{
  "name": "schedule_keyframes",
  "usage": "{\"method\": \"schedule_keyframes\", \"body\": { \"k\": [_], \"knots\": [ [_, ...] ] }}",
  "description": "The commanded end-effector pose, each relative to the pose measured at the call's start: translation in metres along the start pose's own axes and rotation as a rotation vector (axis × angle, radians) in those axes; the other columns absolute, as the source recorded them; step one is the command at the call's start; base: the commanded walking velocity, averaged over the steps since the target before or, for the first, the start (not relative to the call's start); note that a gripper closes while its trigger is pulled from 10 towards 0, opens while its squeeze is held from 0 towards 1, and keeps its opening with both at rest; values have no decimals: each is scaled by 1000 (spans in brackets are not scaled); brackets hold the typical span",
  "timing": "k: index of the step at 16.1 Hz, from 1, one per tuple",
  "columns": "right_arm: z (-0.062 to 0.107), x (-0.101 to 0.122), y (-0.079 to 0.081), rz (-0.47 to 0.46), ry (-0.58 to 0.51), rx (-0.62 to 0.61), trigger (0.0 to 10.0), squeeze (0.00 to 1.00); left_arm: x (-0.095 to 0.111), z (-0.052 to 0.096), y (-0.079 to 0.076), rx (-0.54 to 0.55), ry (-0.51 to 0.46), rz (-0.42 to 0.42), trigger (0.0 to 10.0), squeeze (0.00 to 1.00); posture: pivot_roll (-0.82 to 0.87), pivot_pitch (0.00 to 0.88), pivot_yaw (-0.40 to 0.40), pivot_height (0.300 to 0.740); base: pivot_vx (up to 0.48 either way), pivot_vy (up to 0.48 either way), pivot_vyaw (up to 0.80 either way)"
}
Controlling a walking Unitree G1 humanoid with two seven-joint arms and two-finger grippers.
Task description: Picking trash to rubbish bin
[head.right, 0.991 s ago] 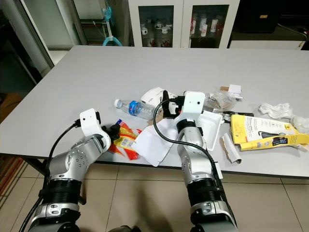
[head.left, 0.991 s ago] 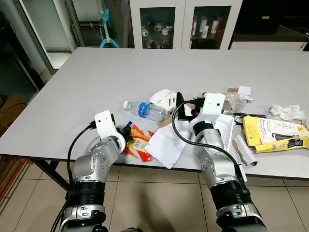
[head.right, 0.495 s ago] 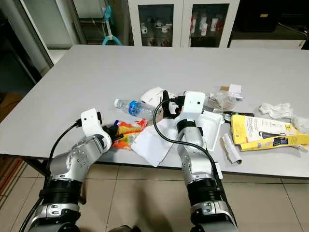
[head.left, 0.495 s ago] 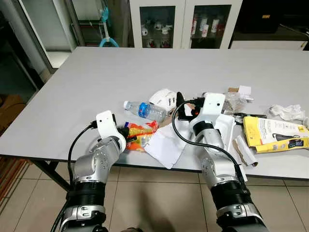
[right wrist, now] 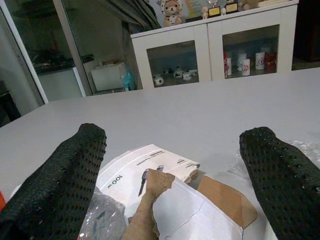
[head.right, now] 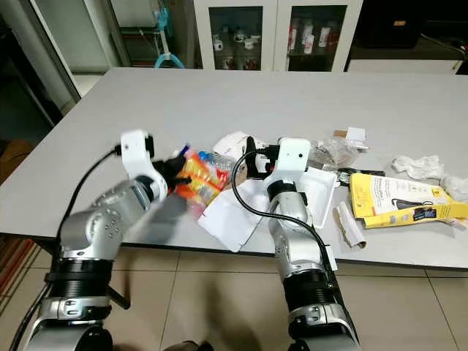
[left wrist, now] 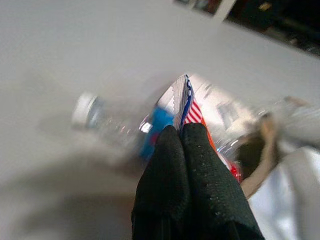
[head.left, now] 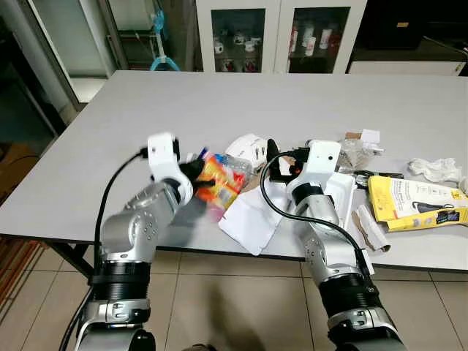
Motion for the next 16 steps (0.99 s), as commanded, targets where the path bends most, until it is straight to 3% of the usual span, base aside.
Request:
{"method": "schedule_keyframes", "body": {
  "k": [1,6,7,8,10,11,12,13,15,16],
  "knots": [
    [-1,0,3,9,5,8,10000,0,14,1,-4,-30,-43,-14,0,0,63,15,68,740,0,0,0],
    [-2,1,3,10,5,9,10000,0,53,7,-3,-58,-218,40,0,0,62,11,68,740,0,0,0],
    [-2,1,3,10,4,8,10000,0,66,9,2,-33,-283,66,0,0,62,10,67,740,0,0,0],
    [-2,1,3,10,4,8,10000,0,88,15,12,26,-407,150,0,0,63,9,67,740,0,0,0],
    [-2,1,3,10,5,8,10000,0,106,25,28,104,-534,260,0,0,62,7,67,740,0,0,0],
    [-2,1,3,10,5,8,10000,0,106,26,34,145,-548,255,0,0,62,6,67,740,0,0,0],
    [-2,0,3,10,6,8,10000,0,101,25,37,191,-541,238,6039,0,60,3,68,740,0,0,0],
    [-2,0,3,9,6,9,10000,0,96,23,38,211,-533,241,10000,0,58,2,69,740,0,0,0],
    [-1,-1,4,5,10,14,10000,0,81,15,29,209,-490,211,10000,0,56,0,71,740,0,0,0],
    [-1,-1,4,5,10,15,10000,0,69,9,24,205,-441,148,10000,0,53,0,72,740,0,0,0]
  ]
}}
Point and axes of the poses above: a point about 5 cm out from each wrist's last joint towards the gripper, its own z axis pointing back from the gripper into the wrist, its own x axis along the axis of the wrist's last joint, y = z × x, the point moved 5 cm from there along -z, pointing out of the wrist towards the gripper, and after that the axes turned 11 degrees about -z, right-handed, at the moved point
